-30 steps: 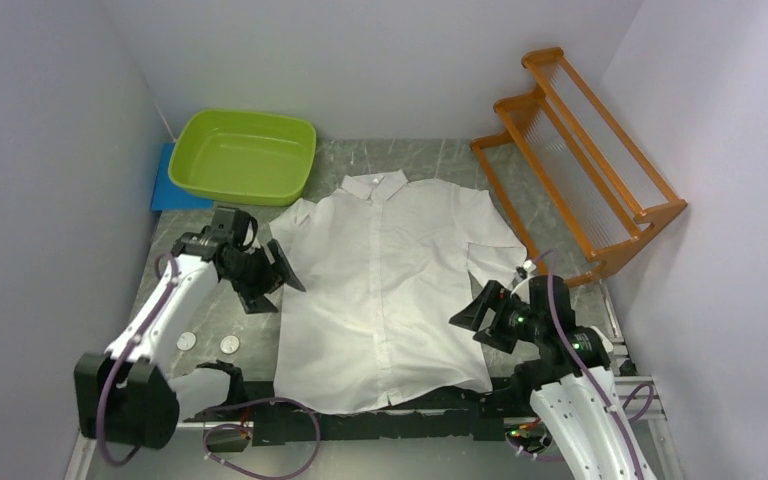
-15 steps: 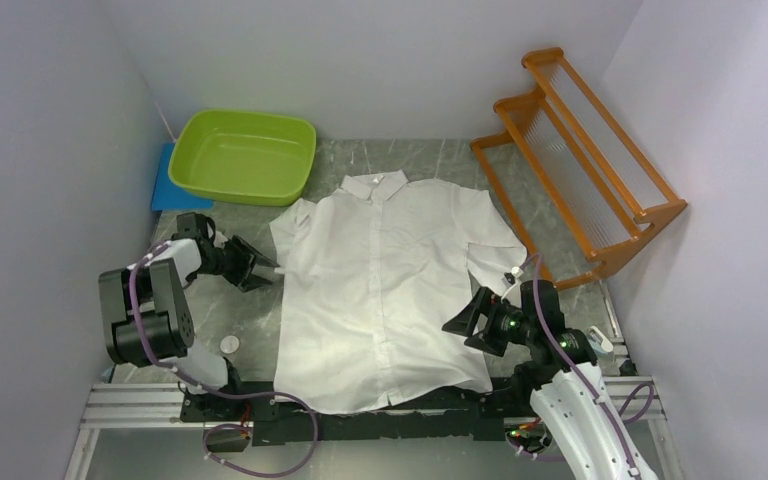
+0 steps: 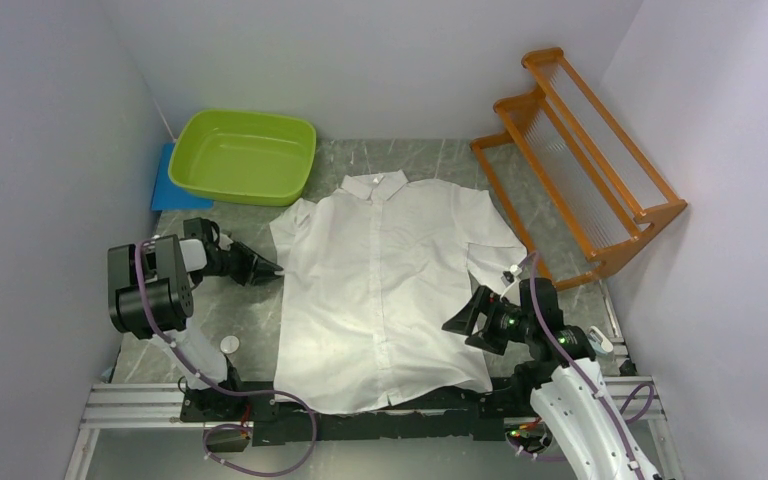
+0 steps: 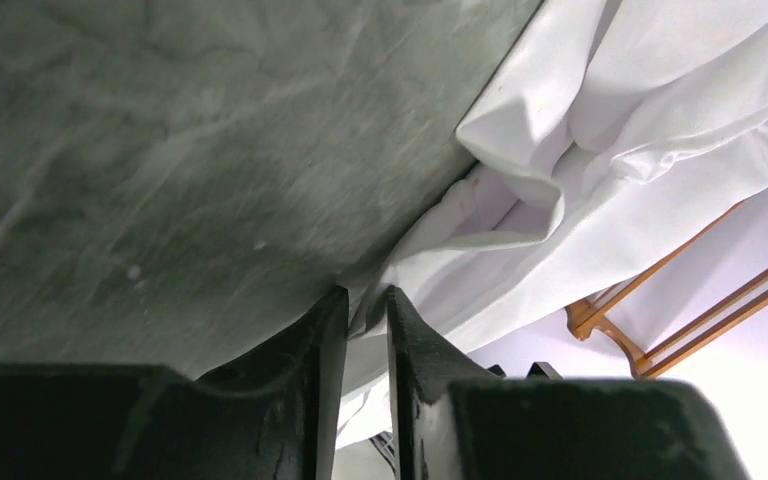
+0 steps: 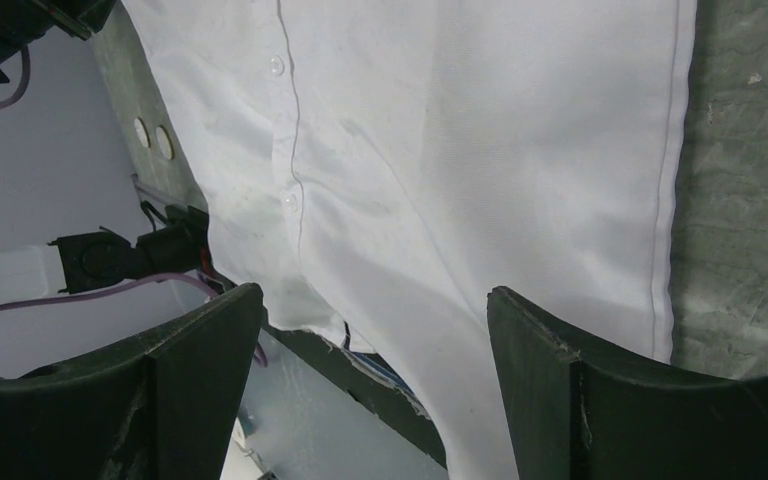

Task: Pin the brooch onto the clothing
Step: Flatten out the clothes at the center of the board.

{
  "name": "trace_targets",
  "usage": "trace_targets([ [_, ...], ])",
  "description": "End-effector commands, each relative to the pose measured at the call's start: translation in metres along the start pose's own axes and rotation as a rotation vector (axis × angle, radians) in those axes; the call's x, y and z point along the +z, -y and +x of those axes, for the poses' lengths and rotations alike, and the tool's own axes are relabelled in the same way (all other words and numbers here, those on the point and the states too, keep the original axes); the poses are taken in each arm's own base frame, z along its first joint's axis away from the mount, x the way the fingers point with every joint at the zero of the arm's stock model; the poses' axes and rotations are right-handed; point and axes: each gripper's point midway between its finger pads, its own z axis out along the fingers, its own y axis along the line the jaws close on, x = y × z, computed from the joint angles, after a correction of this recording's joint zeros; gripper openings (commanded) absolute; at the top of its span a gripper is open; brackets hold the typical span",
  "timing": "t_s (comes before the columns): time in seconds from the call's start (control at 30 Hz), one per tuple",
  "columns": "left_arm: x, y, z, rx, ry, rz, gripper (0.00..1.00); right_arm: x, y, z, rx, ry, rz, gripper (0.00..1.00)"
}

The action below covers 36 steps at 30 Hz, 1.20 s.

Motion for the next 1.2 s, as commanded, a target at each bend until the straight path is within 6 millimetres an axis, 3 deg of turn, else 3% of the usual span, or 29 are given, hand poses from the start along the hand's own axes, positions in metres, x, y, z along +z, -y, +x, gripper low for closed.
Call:
trace_targets([
  [0.0, 0.001, 0.013, -0.014, 0.040, 0.038, 0.034, 0.23, -0.008, -0.015, -0.016, -0.065, 0.059, -0.020, 0.87],
  [0.17, -0.019, 0.016, -0.023, 0.094, 0.107, -0.044, 0.03, -0.010, -0.018, -0.020, -0.077, 0.067, -0.017, 0.87],
  [0.3, -0.054, 0.015, -0.040, 0.146, 0.211, -0.211, 0.03, -0.013, -0.024, -0.023, -0.098, 0.076, -0.029, 0.87],
  [0.6, -0.159, 0.029, -0.076, 0.335, 0.470, -0.557, 0.03, -0.018, -0.028, -0.028, -0.132, 0.092, -0.024, 0.87],
  [0.73, -0.215, 0.029, -0.094, 0.382, 0.627, -0.757, 0.03, -0.021, -0.031, -0.031, -0.148, 0.102, -0.018, 0.88],
  [0.83, -0.246, 0.030, -0.099, 0.390, 0.724, -0.855, 0.03, -0.021, -0.032, -0.033, -0.154, 0.104, -0.021, 0.88],
  [1.17, -0.324, 0.013, -0.104, 0.229, 0.978, -1.201, 0.03, -0.024, -0.038, -0.039, -0.185, 0.109, -0.016, 0.88],
])
